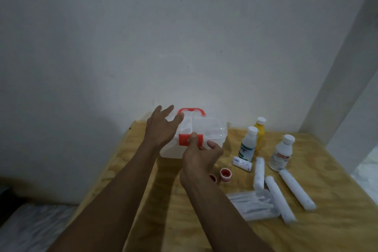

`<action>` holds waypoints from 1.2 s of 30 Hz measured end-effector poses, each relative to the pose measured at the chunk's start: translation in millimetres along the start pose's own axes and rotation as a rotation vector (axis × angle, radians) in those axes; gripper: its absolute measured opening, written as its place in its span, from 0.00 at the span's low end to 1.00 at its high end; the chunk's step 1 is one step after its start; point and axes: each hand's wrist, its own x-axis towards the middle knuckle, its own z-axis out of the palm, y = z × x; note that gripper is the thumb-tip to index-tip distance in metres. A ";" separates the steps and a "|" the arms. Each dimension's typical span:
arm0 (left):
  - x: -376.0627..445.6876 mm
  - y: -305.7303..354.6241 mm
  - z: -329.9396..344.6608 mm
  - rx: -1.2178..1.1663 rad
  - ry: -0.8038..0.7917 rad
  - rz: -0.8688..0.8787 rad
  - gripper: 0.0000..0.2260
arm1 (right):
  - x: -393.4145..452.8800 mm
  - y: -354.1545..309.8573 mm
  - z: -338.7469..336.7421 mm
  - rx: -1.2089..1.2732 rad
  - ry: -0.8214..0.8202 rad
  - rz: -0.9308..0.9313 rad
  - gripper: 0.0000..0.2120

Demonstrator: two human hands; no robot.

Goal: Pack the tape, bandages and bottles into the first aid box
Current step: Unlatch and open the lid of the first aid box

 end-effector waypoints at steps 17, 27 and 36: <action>0.9 0.5 -8.4 -0.038 -0.035 0.018 0.26 | 8.9 -6.4 -38.8 -0.344 -0.325 -0.821 0.14; 2.4 -3.3 -7.5 -0.034 -0.051 0.040 0.26 | 58.6 -35.3 -47.2 -0.912 -0.378 -1.507 0.11; -0.5 -1.9 -13.3 -0.211 -0.016 -0.029 0.30 | 62.7 -51.7 -41.2 -0.870 -0.550 -1.453 0.13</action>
